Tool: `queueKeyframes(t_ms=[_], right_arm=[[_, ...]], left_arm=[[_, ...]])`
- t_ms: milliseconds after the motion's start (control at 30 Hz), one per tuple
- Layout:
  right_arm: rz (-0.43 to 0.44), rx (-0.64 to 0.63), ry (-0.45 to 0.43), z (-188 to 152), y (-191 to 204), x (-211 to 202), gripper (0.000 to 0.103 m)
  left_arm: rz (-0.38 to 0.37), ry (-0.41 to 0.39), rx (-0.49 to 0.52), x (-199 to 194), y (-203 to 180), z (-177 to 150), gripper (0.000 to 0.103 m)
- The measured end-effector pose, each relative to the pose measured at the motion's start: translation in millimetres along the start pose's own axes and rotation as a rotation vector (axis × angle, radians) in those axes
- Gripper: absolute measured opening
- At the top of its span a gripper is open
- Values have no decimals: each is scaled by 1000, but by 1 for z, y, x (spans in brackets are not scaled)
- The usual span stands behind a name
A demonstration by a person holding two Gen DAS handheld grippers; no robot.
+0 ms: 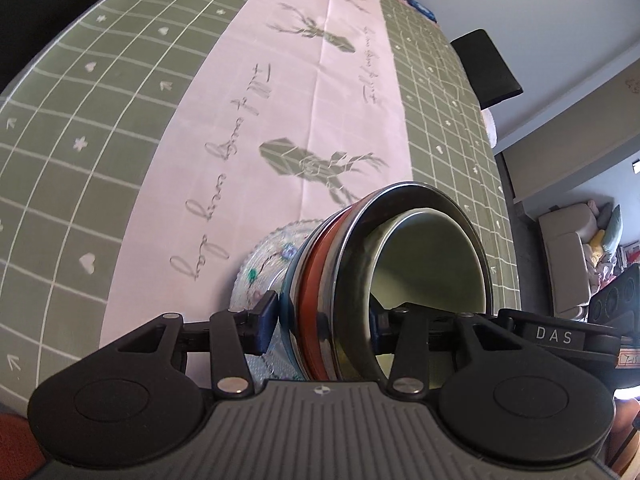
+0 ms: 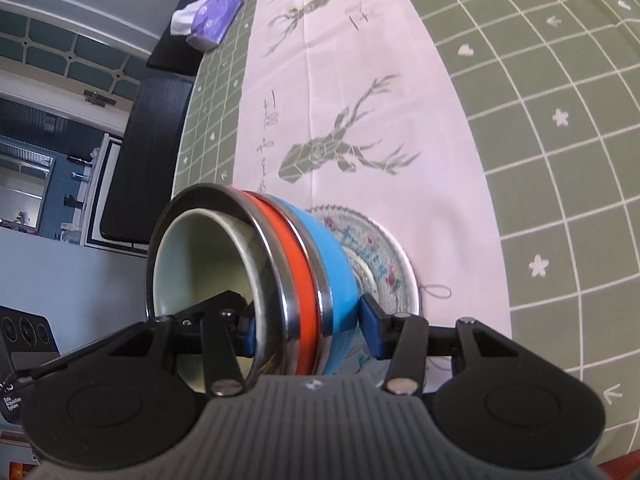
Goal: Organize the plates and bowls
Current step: 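Carry the bowl stack with the left gripper onto the glass plate, then open the left gripper and lift it away from the stack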
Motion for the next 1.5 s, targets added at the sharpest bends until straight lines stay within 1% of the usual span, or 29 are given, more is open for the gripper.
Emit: queueKeyframes(t_ms=[433,633,1067,1200,1267,1333,1367,1400,1467,1500], right_arm=[[-22,-5,4,-2,-6,7,48],[-19,-11,6,-3,-4,10,48],[-17,-2,16,-3,-6,10,50],[-21,-1,19,-3,-6,9,51],[-26,-10,6,-1,-5,7,51],[-26,-22,-6,1,-2,3,54],[-26,-29,-10,2,-1,1,56],[-30,-34,-13,3,-1,0,58],[-42,-45,-20,4,0,-3,62],[-47,-50,-26,5,0,-4,66]], left_arm=[[0,11,-22,8,7,-7,48],[7,-21,-12,6,8,-6,48],[-18,-13,-25,8,9,-4,49],[-30,-11,-34,9,9,-2,50],[-31,-32,-32,6,9,-1,51],[-28,-66,-13,2,7,2,58],[-29,-83,-12,0,6,4,66],[-34,-96,-15,-2,6,6,70],[-36,-105,-12,-4,6,7,71],[-39,-110,-9,-4,5,8,73]])
Point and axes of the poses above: each gripper's, at about its wrist camera, not at the fingertips, and x roughly the way its jaws point, y to its left, z to its top, the point moved 10 cm from there along x, roughly the way its jaws point, and after that the axes turned 1 degree about y, right-handed, at the moved point
